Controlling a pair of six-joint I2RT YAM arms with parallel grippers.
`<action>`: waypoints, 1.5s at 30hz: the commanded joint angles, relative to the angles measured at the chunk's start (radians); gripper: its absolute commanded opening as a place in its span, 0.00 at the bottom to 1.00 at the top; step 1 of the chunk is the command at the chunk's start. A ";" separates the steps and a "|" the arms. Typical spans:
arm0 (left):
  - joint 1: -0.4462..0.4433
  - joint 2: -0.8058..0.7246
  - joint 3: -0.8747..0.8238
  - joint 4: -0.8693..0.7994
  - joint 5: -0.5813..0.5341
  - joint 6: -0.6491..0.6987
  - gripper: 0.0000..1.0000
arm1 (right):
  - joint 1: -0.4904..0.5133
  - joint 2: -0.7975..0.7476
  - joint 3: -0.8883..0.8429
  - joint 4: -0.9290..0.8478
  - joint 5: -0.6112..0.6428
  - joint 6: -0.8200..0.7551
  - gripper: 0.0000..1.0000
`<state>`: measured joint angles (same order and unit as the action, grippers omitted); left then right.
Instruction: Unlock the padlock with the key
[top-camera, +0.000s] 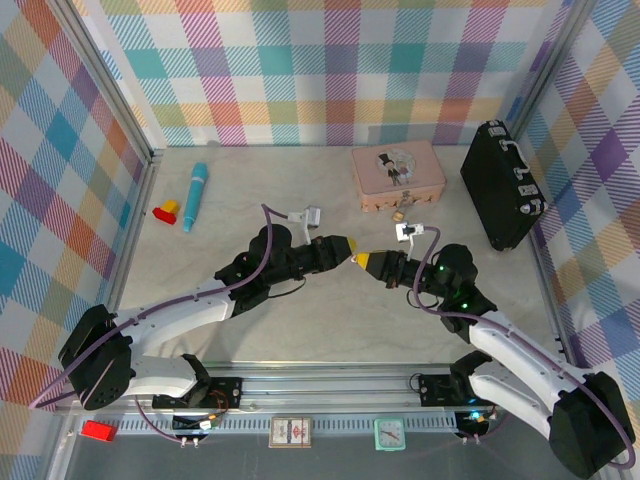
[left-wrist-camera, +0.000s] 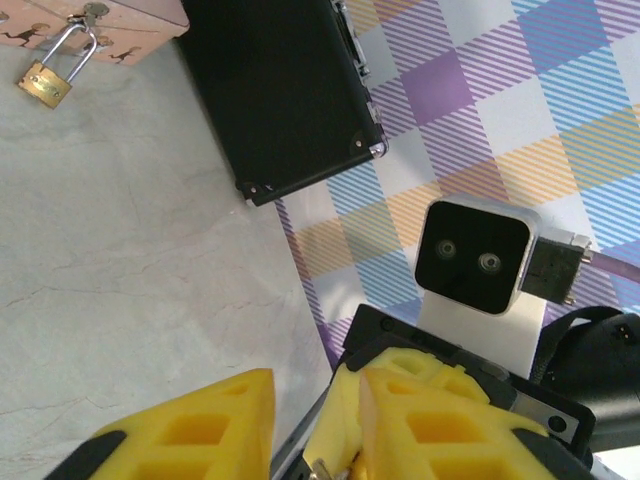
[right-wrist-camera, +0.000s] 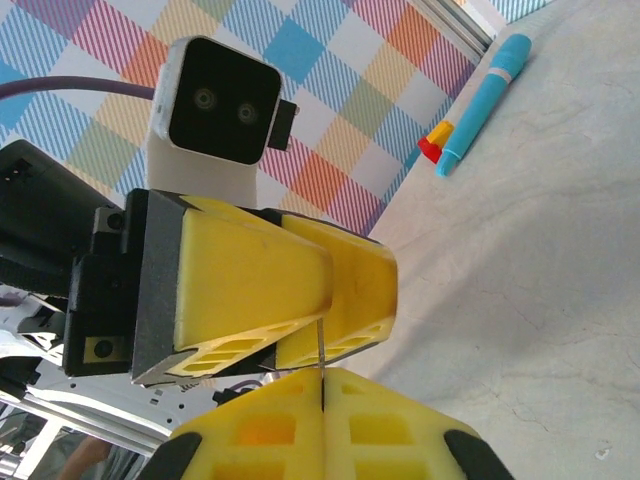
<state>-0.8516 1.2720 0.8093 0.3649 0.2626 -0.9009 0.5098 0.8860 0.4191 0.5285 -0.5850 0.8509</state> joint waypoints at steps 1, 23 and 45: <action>0.008 -0.017 0.021 0.015 0.032 0.010 0.23 | 0.004 0.003 0.036 -0.001 -0.013 -0.020 0.00; 0.004 -0.019 0.002 0.035 -0.103 -0.084 0.00 | 0.003 -0.006 -0.031 0.151 0.164 0.203 0.53; -0.020 0.032 0.010 0.140 -0.064 -0.133 0.00 | 0.010 0.116 -0.003 0.352 0.015 0.285 0.38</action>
<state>-0.8623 1.3014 0.8200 0.4610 0.2001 -1.0290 0.5117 0.9962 0.3946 0.8165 -0.5400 1.1225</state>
